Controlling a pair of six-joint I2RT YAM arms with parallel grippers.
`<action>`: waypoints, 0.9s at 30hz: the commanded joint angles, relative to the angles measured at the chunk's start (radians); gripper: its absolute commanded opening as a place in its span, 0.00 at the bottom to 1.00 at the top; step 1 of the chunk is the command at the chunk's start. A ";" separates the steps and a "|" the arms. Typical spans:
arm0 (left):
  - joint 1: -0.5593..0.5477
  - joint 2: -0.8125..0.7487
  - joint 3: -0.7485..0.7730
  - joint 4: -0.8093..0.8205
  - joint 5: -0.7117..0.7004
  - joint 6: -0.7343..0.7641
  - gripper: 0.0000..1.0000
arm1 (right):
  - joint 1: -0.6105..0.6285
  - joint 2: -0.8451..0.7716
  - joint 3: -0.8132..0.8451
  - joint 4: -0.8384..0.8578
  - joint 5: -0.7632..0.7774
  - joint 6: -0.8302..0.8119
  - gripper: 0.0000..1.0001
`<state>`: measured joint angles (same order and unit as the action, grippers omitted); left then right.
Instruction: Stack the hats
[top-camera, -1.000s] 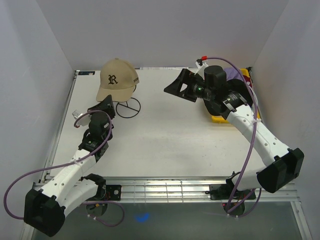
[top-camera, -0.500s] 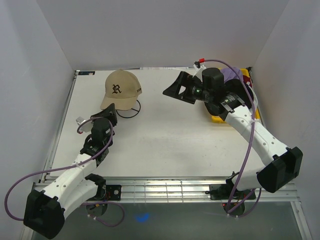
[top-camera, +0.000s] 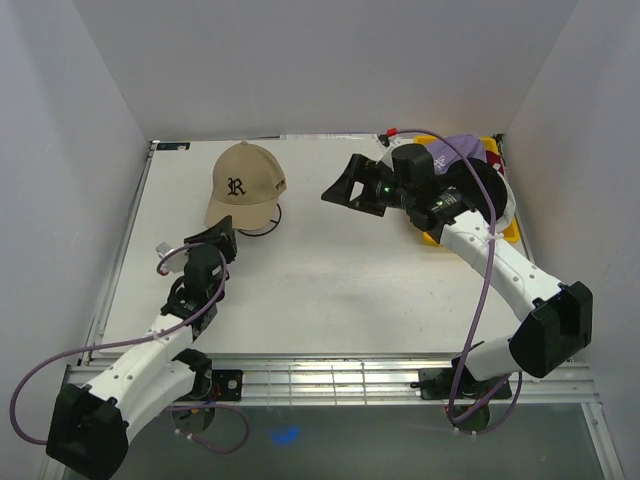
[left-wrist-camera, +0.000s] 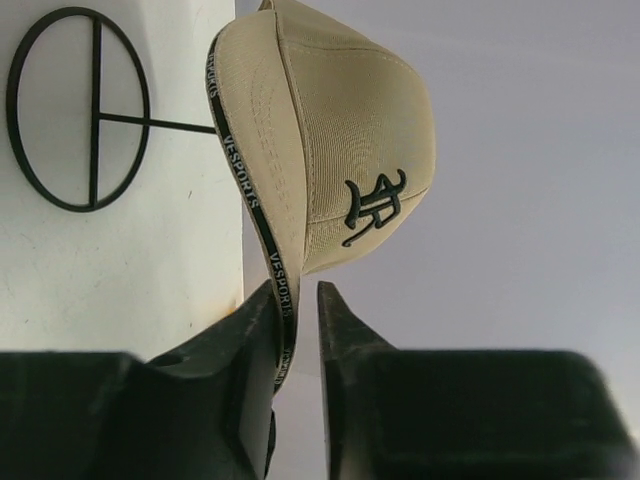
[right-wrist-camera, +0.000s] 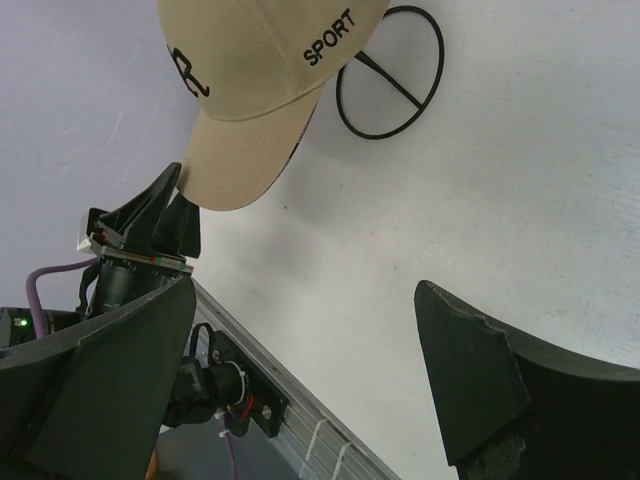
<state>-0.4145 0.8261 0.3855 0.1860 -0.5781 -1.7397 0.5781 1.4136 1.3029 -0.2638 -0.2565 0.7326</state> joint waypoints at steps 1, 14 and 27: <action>0.003 -0.038 -0.007 -0.062 -0.005 -0.043 0.36 | 0.011 0.005 -0.011 0.054 0.005 -0.013 0.95; 0.003 -0.114 -0.043 -0.181 0.012 -0.047 0.61 | 0.014 0.021 -0.070 0.086 0.008 -0.006 0.95; 0.003 -0.143 0.001 -0.384 0.054 0.000 0.65 | 0.014 0.021 -0.100 0.092 0.031 -0.007 0.95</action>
<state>-0.4141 0.7063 0.3489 -0.1001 -0.5220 -1.7626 0.5858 1.4345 1.2125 -0.2081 -0.2420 0.7303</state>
